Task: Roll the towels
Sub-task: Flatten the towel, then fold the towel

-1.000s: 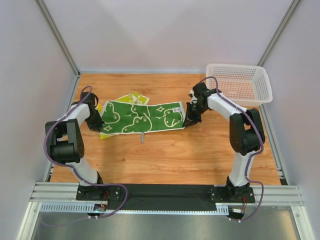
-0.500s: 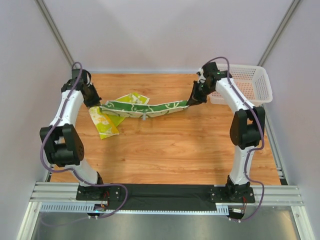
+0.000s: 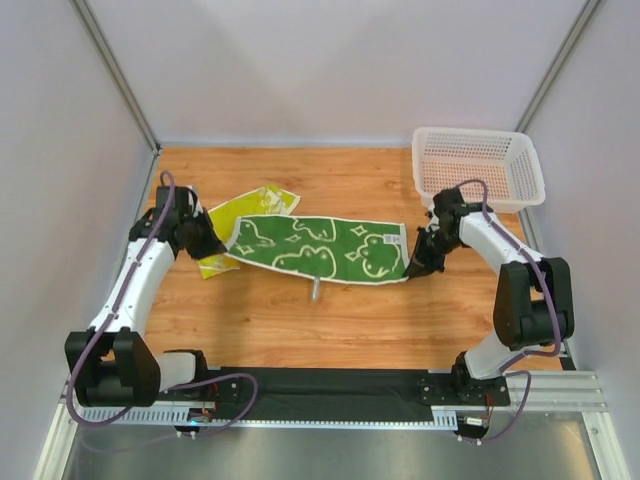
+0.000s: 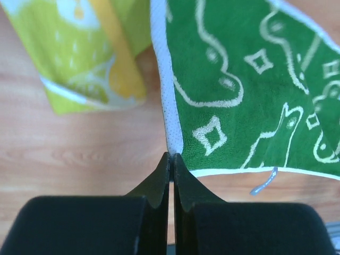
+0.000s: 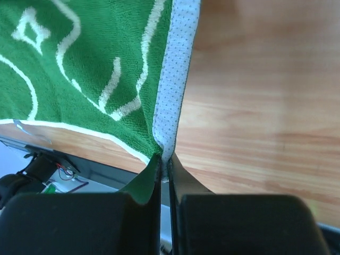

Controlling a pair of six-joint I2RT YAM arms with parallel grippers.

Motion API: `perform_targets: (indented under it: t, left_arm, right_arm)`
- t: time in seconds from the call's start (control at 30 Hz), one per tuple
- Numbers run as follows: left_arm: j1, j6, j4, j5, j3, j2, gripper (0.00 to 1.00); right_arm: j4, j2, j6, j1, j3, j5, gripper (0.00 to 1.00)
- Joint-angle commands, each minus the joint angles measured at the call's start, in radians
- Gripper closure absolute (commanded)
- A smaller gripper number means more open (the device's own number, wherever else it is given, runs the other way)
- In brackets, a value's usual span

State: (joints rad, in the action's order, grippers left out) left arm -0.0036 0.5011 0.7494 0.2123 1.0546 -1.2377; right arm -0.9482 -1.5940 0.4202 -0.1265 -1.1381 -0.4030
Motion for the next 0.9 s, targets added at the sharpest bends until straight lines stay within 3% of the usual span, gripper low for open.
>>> perform_targets:
  t: [0.0, 0.17, 0.5, 0.7, 0.87]
  left_arm:
    - [0.005, 0.071, 0.031, 0.027, -0.139, -0.002, 1.0]
    - [0.007, 0.1, 0.097, 0.029, -0.18, -0.115, 1.0]
    - [0.005, 0.097, 0.14, 0.033, -0.217, -0.085, 1.0]
    - [0.005, 0.087, 0.177, 0.058, -0.234, -0.059, 1.0]
    - [0.005, 0.059, 0.202, 0.067, -0.179, -0.085, 1.0]
  right_arm:
    - [0.08, 0.022, 0.072, 0.002, 0.119, 0.029, 1.0]
    - [0.068, -0.018, 0.058, 0.034, 0.153, 0.058, 1.0]
    - [-0.044, 0.025, 0.058, 0.113, 0.182, 0.179, 1.0]
    - [-0.069, 0.094, 0.063, 0.114, 0.238, 0.119, 1.0]
    - [-0.099, 0.086, 0.043, 0.113, 0.164, 0.055, 1.0]
